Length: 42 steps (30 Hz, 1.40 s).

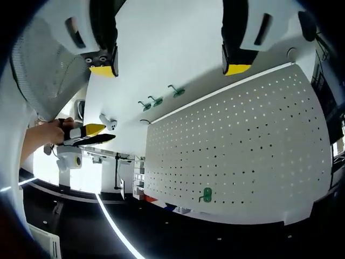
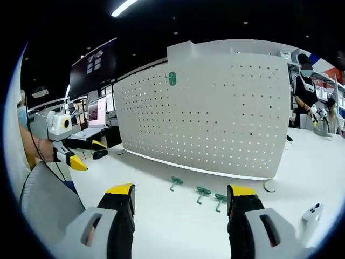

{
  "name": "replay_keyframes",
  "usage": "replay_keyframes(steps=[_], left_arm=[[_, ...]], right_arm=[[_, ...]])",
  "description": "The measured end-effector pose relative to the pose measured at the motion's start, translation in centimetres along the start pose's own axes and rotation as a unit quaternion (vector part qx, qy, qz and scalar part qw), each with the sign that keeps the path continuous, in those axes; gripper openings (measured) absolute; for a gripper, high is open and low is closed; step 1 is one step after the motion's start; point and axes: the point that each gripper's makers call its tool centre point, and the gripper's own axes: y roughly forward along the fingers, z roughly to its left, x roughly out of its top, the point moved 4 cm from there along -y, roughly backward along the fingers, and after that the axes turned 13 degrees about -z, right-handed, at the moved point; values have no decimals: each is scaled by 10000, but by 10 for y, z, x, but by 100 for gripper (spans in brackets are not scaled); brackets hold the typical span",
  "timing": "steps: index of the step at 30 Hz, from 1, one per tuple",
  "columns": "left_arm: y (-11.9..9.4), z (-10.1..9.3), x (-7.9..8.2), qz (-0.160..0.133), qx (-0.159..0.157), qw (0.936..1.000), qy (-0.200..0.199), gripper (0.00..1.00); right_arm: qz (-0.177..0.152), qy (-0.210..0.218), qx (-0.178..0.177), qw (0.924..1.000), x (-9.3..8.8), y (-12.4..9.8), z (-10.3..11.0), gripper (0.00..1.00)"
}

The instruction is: Insert the hook assembly into the mounting plate slot until the hook locks in place.

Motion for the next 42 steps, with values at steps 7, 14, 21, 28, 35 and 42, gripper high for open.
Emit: replay_keyframes(steps=[7,14,21,28,35,42], left_arm=[[2,0,0,47,-52,10000,19,81],[14,-5,8,114,-302,9990,308,80],[29,-6,16,129,-569,9969,519,79],[50,-4,23,185,-875,9932,752,78],[68,-4,22,392,-1289,9845,1121,77],[81,-2,15,662,-1660,9725,1491,76]], right_arm=[[29,8,13,10000,-1,0,1,67],[79,18,22,10000,-4,1,1,67],[79,64,4,9999,-5,1,1,67],[126,65,1,9999,-7,2,1,67],[141,140,-5,9998,-8,1,1,67],[162,217,-49,9996,-11,0,-1,67]])
